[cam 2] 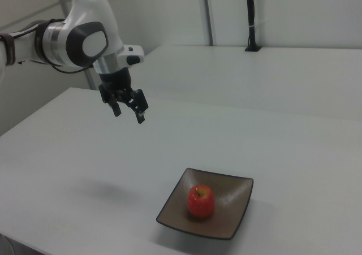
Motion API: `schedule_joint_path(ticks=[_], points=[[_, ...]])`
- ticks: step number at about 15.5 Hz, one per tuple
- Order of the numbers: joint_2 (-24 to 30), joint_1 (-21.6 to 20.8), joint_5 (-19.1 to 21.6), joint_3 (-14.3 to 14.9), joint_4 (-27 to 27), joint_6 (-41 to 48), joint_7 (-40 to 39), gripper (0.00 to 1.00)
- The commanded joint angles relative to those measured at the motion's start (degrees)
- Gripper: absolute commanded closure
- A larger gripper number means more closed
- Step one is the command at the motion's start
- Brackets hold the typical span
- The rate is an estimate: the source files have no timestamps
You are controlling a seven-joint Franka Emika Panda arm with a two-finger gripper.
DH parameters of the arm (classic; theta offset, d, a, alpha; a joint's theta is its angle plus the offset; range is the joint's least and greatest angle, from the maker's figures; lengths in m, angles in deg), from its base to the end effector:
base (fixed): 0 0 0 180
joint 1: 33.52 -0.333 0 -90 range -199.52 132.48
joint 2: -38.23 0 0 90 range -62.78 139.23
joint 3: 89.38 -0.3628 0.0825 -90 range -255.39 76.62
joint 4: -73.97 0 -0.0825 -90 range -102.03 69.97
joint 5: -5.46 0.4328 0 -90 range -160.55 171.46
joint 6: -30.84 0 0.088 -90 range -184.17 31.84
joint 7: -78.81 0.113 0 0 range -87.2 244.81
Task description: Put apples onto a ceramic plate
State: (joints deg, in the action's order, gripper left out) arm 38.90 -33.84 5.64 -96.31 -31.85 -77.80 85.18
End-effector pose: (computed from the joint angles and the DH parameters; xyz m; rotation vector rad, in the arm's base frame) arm 0.6073 0.0778 0.5558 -3.1313 -0.0227 -0.0943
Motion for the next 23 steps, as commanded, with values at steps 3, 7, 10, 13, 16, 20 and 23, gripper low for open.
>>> schedule_joint_path(ticks=[3, 7, 10, 13, 16, 20, 23], points=[[0.03, -0.12, 0.08, 0.43, -0.44, 1.14, -3.02, 0.00], [0.03, -0.03, -0.01, 0.43, -0.62, 1.23, -4.79, 0.00], [0.03, 0.14, -0.01, 0.43, -0.53, 0.97, -4.79, 0.00], [0.03, 0.15, -0.10, 0.43, -0.44, 1.23, -4.61, 0.00], [0.29, -0.29, -0.10, 1.04, -0.53, 1.05, -4.61, 0.00], [0.29, -4.60, -0.10, 5.61, -0.53, 1.05, -4.88, 0.00], [0.29, -4.95, -0.19, 5.79, -0.53, 1.14, -4.88, 0.00]])
